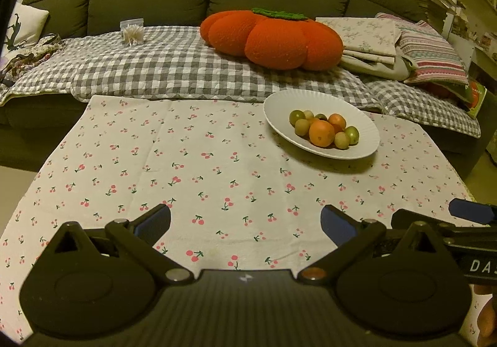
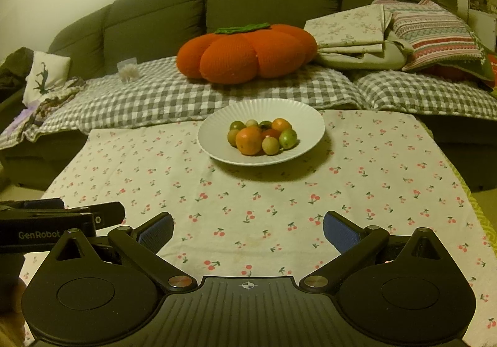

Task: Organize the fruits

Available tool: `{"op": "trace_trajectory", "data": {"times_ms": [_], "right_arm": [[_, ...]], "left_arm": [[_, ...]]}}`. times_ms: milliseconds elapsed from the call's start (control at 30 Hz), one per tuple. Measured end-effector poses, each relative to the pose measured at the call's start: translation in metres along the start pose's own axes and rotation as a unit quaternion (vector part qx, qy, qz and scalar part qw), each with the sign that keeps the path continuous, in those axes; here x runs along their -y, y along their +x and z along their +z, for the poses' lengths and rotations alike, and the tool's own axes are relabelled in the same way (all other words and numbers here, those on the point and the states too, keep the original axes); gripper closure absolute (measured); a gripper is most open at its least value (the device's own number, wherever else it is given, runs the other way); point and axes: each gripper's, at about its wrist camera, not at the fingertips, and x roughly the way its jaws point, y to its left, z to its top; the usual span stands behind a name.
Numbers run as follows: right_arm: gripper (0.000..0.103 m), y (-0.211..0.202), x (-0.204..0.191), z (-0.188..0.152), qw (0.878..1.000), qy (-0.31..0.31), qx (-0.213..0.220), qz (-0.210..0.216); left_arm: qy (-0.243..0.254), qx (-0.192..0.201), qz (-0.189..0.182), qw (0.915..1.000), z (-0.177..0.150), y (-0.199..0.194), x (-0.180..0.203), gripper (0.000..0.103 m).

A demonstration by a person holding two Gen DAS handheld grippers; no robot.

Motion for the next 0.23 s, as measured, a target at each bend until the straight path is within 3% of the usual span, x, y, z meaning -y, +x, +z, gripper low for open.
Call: {"op": "trace_trajectory", "data": {"times_ms": [233], "right_arm": [[0.0,-0.0001,-0.0004,-0.0002,1.0,0.0,0.0,0.0]], "left_arm": [[0.002,0.001,0.002,1.0,0.0002,0.0,0.0005,0.001]]}}
